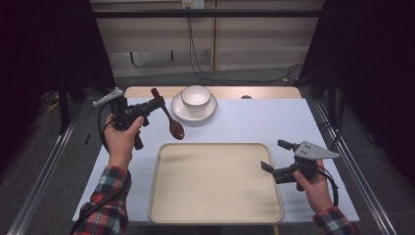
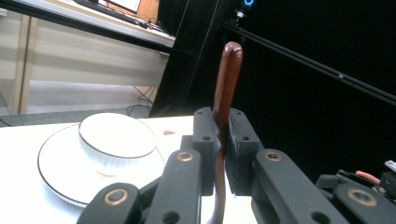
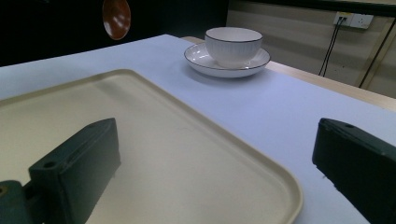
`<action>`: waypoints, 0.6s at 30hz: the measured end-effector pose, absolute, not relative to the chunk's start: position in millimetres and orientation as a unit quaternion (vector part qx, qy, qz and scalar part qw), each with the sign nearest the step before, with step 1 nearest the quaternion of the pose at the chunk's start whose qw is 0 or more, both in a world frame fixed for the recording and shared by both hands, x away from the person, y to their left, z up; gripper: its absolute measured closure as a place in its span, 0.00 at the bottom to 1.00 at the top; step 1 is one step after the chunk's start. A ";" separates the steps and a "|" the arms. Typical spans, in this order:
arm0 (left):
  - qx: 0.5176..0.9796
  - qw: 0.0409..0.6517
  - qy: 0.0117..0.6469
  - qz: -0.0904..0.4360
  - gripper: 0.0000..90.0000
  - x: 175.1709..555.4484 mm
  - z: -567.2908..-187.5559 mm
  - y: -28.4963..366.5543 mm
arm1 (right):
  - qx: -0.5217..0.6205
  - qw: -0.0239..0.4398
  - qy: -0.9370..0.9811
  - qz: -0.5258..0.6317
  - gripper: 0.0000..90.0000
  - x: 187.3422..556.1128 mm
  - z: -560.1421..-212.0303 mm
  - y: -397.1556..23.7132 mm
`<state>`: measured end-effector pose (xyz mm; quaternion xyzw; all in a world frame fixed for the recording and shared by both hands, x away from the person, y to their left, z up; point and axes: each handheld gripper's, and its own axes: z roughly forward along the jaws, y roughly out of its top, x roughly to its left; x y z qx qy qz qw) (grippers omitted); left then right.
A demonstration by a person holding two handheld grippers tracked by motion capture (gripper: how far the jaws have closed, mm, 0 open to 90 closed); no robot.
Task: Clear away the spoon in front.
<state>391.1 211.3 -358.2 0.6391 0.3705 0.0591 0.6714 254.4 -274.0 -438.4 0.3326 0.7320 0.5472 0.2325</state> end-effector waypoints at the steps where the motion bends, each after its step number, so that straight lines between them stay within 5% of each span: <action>1: 0.636 0.674 0.372 0.056 0.93 390.3 -358.9 210.7 | 0.333 0.231 0.732 0.548 0.01 254.4 -438.5 -273.9; 18: 0.650 0.667 0.362 0.036 0.93 377.1 -365.4 207.4 | 0.334 0.233 0.732 0.545 0.01 253.3 -439.2 -272.4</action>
